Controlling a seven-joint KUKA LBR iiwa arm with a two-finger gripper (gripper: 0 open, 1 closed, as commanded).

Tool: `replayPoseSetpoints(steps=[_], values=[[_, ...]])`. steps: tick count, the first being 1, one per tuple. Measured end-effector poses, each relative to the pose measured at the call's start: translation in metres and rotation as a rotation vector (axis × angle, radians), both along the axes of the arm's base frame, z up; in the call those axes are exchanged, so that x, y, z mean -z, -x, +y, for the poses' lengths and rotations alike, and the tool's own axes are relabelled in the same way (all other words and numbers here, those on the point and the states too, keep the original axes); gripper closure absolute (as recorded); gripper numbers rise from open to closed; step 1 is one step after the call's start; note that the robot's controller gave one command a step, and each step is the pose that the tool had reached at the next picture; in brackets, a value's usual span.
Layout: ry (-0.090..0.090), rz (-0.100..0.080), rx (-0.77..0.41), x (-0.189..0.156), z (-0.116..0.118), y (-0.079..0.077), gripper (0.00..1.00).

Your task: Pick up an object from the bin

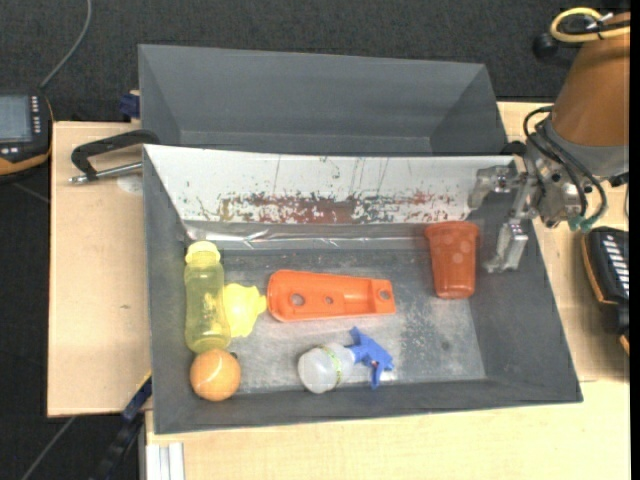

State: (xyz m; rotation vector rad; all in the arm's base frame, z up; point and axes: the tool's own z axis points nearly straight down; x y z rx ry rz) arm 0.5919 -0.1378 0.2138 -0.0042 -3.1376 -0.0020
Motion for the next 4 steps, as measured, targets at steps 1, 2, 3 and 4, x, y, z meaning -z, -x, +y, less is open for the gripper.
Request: replayPoseSetpoints(steps=[1, 2, 3, 4], values=[[0.001, -0.009, -0.002, -0.005, 0.001, -0.001, 0.0], [0.004, -0.014, -0.107, 0.025, 0.017, 0.0, 0.0], [0.0, -0.008, -0.119, 0.064, 0.035, 0.0, 0.0], [0.004, -0.018, -0.136, 0.114, 0.087, 0.009, 0.0]])
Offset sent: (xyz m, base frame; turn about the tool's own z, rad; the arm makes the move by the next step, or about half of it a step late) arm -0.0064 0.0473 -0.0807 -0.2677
